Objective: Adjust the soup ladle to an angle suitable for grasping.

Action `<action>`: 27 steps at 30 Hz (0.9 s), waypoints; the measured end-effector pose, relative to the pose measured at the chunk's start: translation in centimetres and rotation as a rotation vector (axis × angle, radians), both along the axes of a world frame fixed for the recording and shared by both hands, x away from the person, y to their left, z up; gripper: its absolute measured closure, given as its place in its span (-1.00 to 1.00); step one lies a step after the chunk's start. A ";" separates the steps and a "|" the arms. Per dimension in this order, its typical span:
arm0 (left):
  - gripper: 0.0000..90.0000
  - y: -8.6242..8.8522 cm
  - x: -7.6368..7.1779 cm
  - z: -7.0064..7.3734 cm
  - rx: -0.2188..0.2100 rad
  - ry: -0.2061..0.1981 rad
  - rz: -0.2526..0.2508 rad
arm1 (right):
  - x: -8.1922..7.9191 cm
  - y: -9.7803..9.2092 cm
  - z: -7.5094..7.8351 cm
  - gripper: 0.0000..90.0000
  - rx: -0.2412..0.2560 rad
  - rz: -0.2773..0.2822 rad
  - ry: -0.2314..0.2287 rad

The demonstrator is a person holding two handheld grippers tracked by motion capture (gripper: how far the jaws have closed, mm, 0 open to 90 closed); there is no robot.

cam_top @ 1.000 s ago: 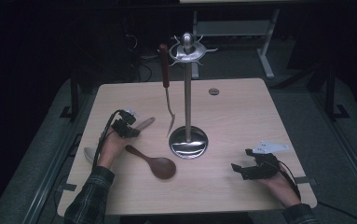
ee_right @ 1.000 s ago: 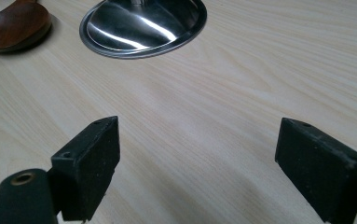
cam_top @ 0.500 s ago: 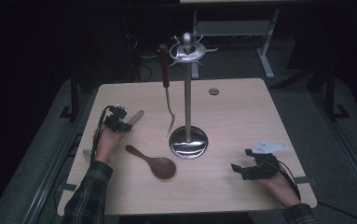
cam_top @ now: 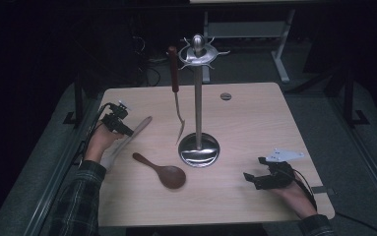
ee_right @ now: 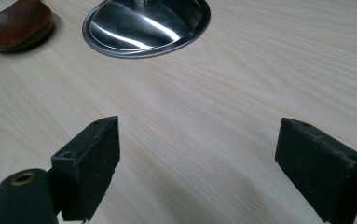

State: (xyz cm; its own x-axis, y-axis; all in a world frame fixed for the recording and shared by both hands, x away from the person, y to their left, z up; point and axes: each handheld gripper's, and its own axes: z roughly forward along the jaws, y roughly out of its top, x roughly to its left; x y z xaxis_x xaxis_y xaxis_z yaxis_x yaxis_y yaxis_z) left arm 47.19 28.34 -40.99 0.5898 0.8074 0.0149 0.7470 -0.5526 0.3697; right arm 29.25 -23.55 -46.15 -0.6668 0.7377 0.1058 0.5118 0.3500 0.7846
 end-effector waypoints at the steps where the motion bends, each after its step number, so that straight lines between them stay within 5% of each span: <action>1: 0.44 0.1 0.2 -0.4 0.003 0.015 0.006 | 0.0 0.0 0.0 -0.70 0.000 -0.001 0.001; 19: 0.50 0.0 1.3 -2.5 0.023 0.115 0.003 | 0.0 -0.1 0.0 -0.69 0.001 -0.002 0.002; 27: 0.68 -0.3 1.2 -2.6 0.014 0.111 0.024 | -0.1 0.0 0.0 -0.69 0.002 0.001 -0.002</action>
